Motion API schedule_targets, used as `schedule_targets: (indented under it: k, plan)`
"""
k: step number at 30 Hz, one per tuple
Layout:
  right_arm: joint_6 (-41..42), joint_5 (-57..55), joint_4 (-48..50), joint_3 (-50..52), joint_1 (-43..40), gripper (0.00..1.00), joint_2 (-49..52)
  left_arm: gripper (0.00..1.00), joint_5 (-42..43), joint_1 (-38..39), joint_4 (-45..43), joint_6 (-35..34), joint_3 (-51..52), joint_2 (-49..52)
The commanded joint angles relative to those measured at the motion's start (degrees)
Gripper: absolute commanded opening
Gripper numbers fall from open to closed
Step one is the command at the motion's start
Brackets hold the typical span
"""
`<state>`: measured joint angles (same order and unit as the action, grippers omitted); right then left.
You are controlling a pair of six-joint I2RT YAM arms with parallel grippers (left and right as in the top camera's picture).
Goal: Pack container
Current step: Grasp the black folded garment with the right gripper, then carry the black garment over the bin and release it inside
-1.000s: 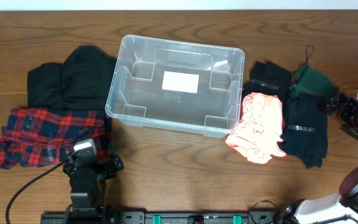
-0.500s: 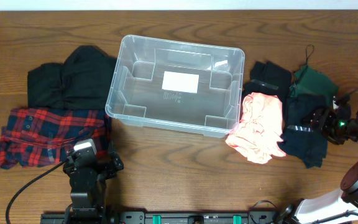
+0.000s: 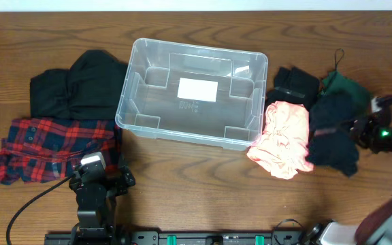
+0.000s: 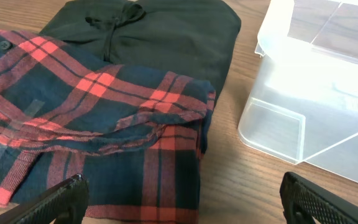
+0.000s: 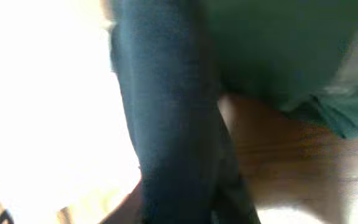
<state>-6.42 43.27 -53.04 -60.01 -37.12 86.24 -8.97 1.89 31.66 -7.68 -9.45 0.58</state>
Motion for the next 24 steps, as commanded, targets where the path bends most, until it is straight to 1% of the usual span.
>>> schedule_targets:
  k: [1,2,4,6,9,12,17,20,24]
  plan:
    - [8.3,5.5,-0.1,-3.7,2.2,0.07,-9.9,0.98,-0.1,-0.1,-0.1,0.1,0.9,-0.4]
    - [10.8,5.6,0.3,-4.0,3.1,0.07,-12.3,0.98,-0.1,-0.1,-0.1,0.1,0.9,-0.4]
    - [14.4,7.7,2.6,-4.2,5.8,0.10,-17.2,0.98,-0.1,-0.1,-0.1,0.1,0.9,-0.4]
    - [19.6,9.1,6.3,-4.2,9.6,0.11,-21.2,0.98,-0.1,-0.1,-0.1,0.1,0.9,-0.4]
    - [28.3,9.0,15.1,-4.2,18.4,0.12,-25.3,0.98,-0.1,-0.1,-0.1,0.1,0.9,-0.4]
    - [36.9,6.6,25.4,-4.2,28.0,0.11,-25.9,0.98,-0.1,-0.1,-0.1,0.1,0.9,-0.4]
    - [47.6,-9.2,39.4,-4.1,45.8,0.11,-22.1,0.98,-0.1,-0.1,-0.1,0.1,0.9,-0.4]
    - [52.9,-18.0,47.9,-4.1,55.6,0.11,-16.5,0.98,-0.1,-0.1,-0.1,0.1,0.9,-0.4]
    - [60.4,-24.6,59.4,-4.1,63.9,0.11,-6.6,0.98,-0.1,-0.1,-0.1,0.1,0.9,-0.4]
